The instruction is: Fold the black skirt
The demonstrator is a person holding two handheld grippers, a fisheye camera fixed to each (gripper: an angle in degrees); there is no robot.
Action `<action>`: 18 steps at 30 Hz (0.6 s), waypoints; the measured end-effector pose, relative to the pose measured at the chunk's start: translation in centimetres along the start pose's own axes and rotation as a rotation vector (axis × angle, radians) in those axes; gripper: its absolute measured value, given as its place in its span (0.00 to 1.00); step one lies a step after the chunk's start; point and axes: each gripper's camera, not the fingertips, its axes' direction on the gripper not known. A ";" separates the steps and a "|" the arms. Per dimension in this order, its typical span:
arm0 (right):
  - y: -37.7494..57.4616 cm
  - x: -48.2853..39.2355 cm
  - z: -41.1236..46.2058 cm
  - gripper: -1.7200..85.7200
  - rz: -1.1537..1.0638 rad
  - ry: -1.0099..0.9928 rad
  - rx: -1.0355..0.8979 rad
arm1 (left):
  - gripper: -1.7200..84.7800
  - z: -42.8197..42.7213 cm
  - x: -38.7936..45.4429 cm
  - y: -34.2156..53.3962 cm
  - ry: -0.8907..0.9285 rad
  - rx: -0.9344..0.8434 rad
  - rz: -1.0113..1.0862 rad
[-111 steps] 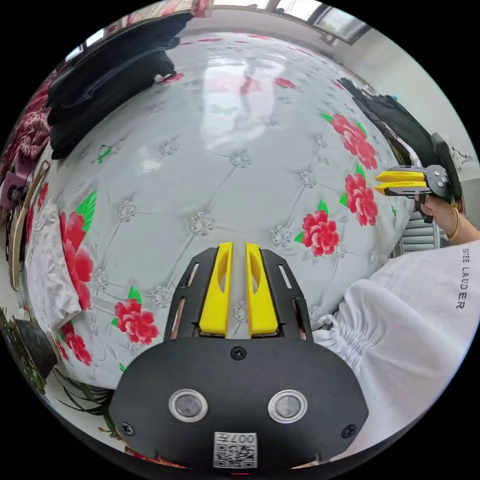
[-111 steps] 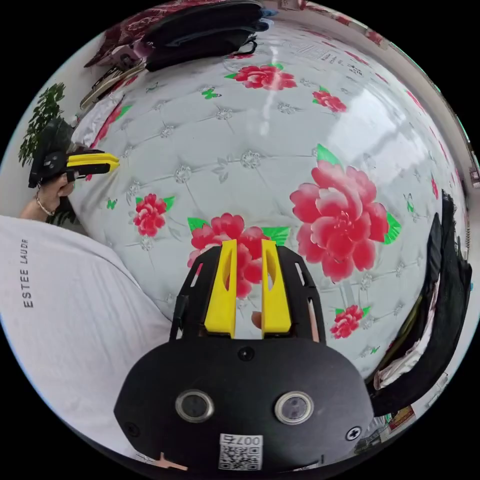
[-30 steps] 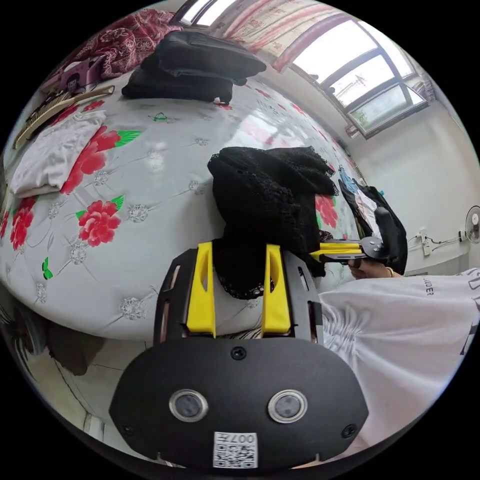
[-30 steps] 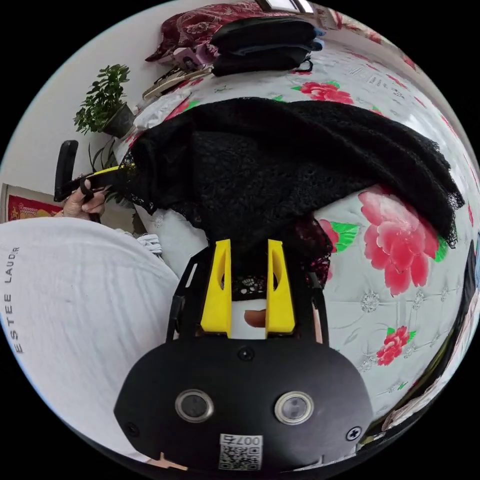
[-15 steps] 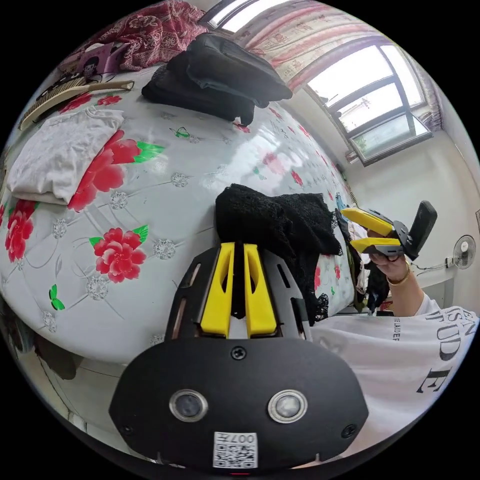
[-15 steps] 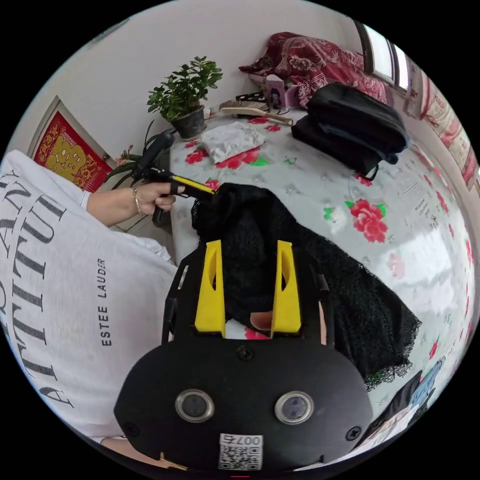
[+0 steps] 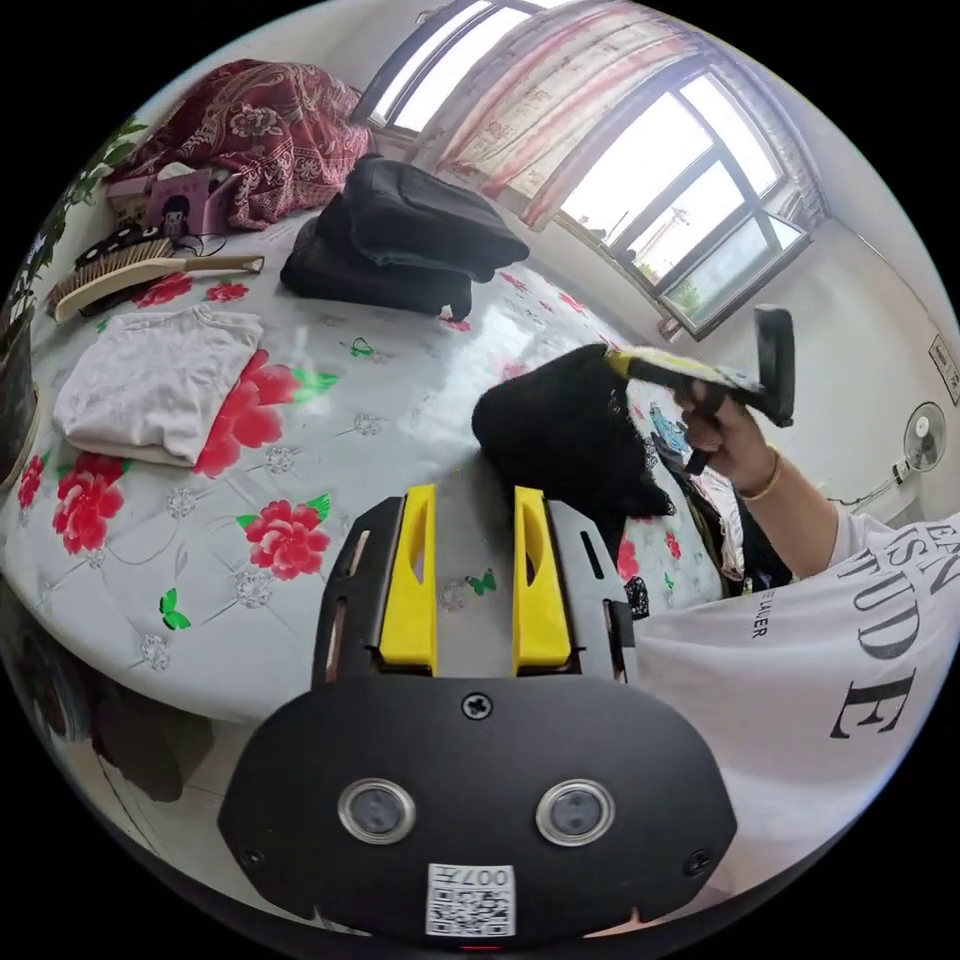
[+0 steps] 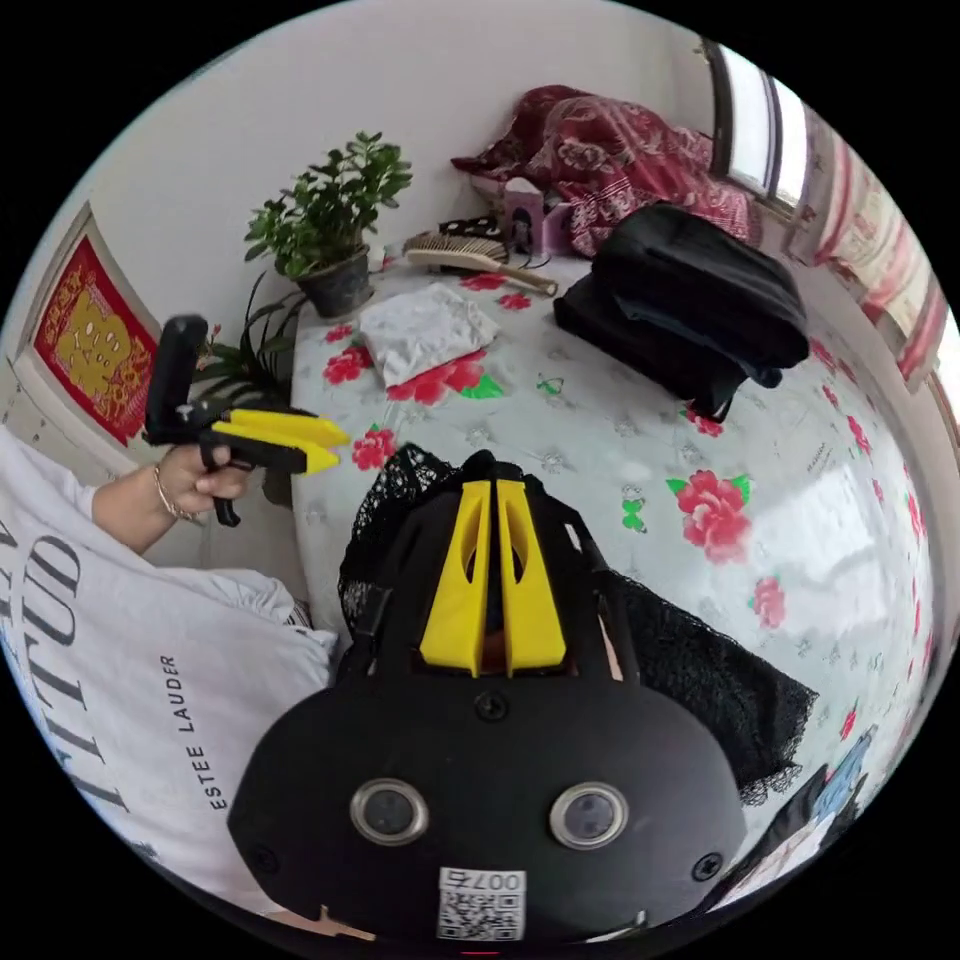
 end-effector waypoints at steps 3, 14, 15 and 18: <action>0.2 0.5 -7.6 0.02 0.091 0.004 0.219 | 0.17 3.0 0.9 2.2 0.085 -0.092 -0.046; 3.0 -8.3 -23.2 0.02 0.102 0.326 0.519 | 0.16 11.4 21.1 3.6 -0.088 -0.177 0.544; 3.6 -9.5 -24.7 0.02 0.098 0.351 0.545 | 0.08 11.2 21.6 3.6 -0.169 -0.116 0.523; 5.5 -12.2 -28.9 0.02 0.093 0.418 0.632 | 0.02 8.9 21.2 2.0 -0.066 -0.057 0.438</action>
